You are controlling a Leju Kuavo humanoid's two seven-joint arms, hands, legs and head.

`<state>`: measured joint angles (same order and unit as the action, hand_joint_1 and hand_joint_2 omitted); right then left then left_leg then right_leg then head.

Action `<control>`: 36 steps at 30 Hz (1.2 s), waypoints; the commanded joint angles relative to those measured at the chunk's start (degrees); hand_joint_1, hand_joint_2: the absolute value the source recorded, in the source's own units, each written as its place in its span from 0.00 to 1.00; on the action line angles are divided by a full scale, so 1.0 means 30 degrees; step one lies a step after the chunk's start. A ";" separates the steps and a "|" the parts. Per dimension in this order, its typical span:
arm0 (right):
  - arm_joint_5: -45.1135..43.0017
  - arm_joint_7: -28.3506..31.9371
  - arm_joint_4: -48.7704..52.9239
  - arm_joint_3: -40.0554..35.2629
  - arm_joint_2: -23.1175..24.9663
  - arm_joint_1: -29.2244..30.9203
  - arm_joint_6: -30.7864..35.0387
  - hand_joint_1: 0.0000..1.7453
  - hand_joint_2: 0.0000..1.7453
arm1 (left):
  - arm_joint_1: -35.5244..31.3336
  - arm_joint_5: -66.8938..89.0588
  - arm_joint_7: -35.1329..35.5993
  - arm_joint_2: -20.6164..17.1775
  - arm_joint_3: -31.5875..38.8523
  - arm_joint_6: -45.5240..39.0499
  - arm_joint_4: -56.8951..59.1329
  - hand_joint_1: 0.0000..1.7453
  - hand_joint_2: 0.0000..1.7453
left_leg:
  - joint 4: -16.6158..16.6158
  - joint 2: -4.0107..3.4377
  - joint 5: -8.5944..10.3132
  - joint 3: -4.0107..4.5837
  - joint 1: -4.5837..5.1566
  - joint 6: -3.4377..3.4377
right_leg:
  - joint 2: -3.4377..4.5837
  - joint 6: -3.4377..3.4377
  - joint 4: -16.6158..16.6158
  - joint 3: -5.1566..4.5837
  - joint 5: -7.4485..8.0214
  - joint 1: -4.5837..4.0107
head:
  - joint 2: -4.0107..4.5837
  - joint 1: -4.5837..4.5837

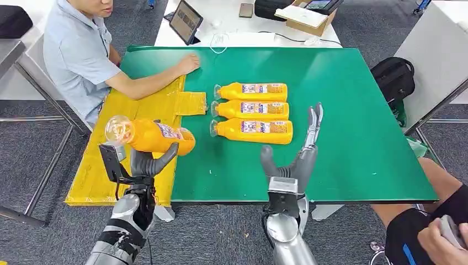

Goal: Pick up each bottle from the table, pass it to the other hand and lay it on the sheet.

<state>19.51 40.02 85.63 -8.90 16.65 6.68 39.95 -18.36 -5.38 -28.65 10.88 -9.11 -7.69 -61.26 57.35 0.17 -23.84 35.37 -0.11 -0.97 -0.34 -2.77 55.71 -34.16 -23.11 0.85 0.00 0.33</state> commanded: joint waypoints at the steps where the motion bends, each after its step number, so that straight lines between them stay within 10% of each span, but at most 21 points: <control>1: -0.0531 -0.0007 -0.2277 -0.0582 -0.0788 0.1026 0.0015 0.00 0.00 | -0.1280 0.4410 -0.0721 -0.0455 -0.0067 -0.4316 0.1508 0.95 1.00 | -0.0005 -0.0019 -0.0036 -0.0089 -0.0015 0.0016 | 0.0021 0.0033 -0.0015 0.0089 -0.0026 -0.0017 | 0.0000 0.0000; 6: -0.1005 -0.0007 -0.2888 -0.0847 -0.1015 0.0983 0.0015 0.00 0.00 | -0.4901 1.4049 0.2354 -0.2584 -0.1743 -0.7291 0.7980 0.98 1.00 | -0.0003 -0.0014 -0.0031 -0.0075 -0.0018 0.0020 | 0.0017 0.0034 -0.0009 0.0077 -0.0022 -0.0020 | 0.0000 -0.0007; 17: -0.1443 -0.0007 -0.3537 -0.1259 -0.1445 0.1057 0.0015 0.00 0.00 | -0.8062 2.1398 0.6842 -0.4546 -0.3582 -0.3950 1.1814 1.00 1.00 | -0.0006 -0.0024 -0.0015 -0.0072 -0.0025 0.0023 | 0.0023 0.0031 0.0006 0.0068 -0.0012 -0.0027 | 0.0000 -0.0007; 36: -0.1337 -0.0007 -0.4467 -0.1008 -0.1411 0.1529 -0.0196 0.00 0.00 | -0.9423 2.5331 0.9617 -0.4571 -0.5131 -0.0851 1.3747 0.96 1.00 | -0.0002 -0.0033 -0.0006 -0.0086 -0.0021 0.0032 | 0.0034 0.0032 0.0021 0.0068 -0.0007 -0.0021 | 0.0000 0.0000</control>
<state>15.56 40.02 77.55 -11.85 13.27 8.10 39.74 -43.92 69.88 -0.79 -3.15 -21.90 -14.75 -26.93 57.34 0.16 -23.78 35.30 -0.14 -0.91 -0.34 -2.75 55.80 -34.13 -23.10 0.82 0.00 0.33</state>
